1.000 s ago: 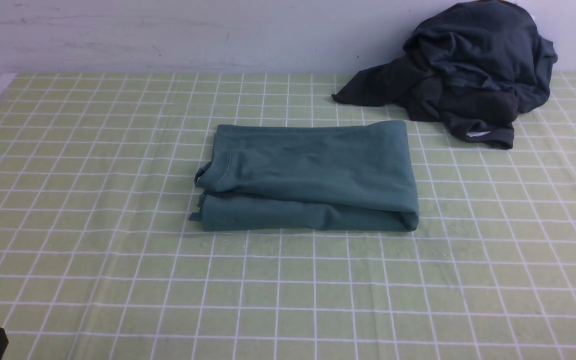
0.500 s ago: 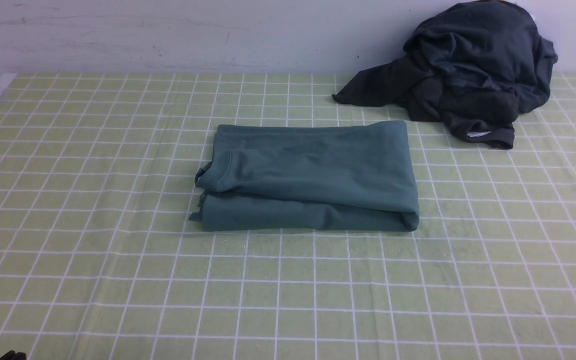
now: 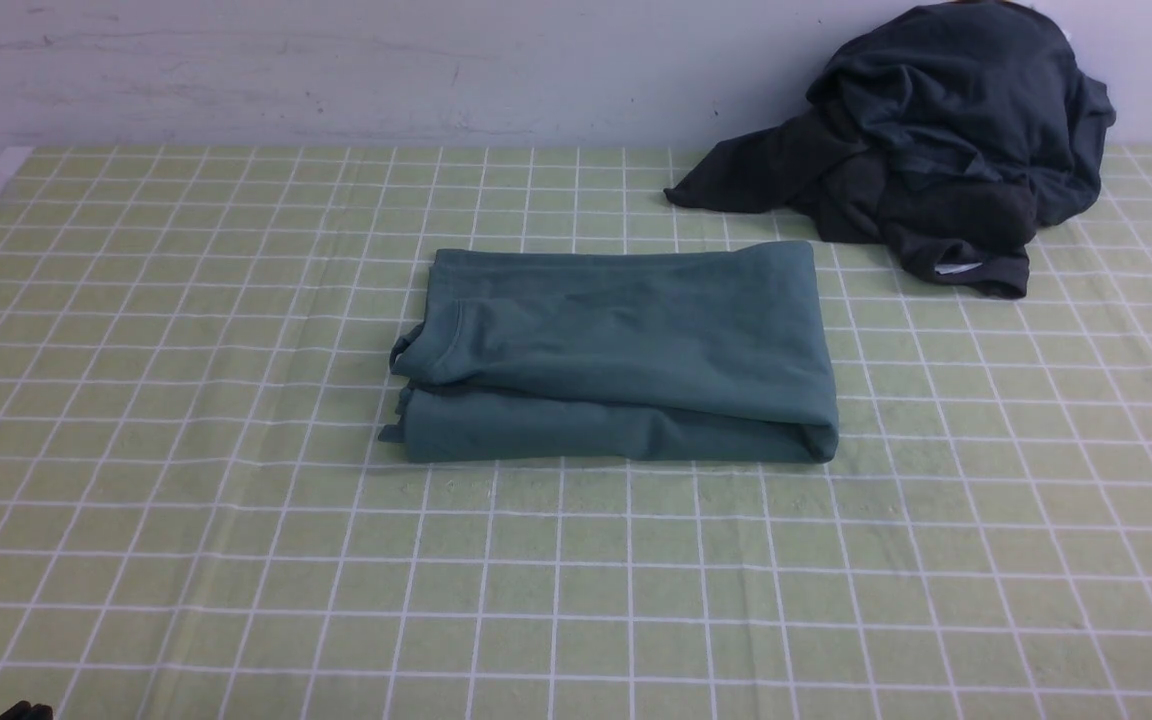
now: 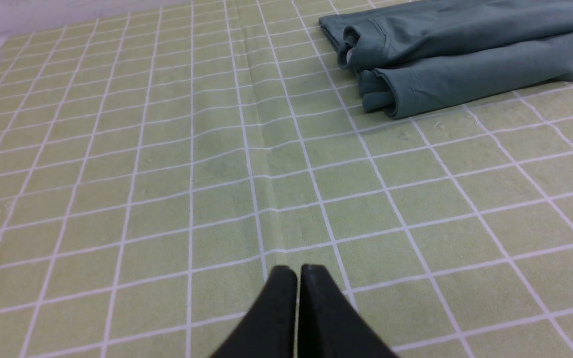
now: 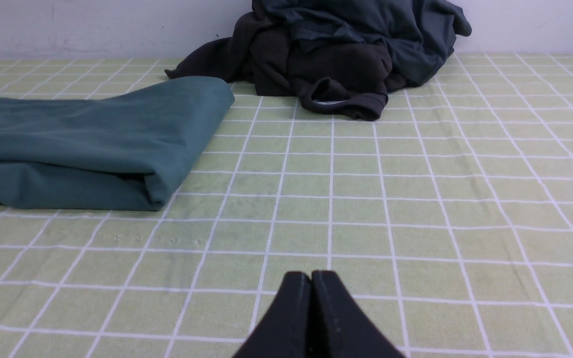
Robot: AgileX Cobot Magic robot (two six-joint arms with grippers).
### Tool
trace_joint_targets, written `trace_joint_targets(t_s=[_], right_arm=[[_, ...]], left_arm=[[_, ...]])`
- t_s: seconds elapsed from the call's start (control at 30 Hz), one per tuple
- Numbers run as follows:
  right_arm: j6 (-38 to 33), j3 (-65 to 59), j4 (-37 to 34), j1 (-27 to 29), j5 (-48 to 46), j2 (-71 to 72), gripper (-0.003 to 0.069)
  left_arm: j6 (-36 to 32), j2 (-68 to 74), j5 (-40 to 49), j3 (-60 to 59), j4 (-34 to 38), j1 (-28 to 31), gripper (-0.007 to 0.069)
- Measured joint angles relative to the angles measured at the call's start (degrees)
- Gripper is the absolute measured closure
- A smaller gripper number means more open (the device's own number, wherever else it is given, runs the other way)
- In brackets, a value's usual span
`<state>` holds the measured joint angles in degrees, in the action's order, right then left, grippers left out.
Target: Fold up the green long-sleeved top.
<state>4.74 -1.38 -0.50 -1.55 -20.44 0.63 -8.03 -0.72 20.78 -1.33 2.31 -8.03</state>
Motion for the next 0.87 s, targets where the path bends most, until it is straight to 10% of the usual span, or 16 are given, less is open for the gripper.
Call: trace_joint_targets(t_s=[0.87], right_arm=[[0.62, 0.05, 0.00, 0.00, 0.00, 0.00, 0.0671]], left_arm=[[-0.06, 0.00, 0.00, 0.00, 0.05, 0.00, 0.0627]])
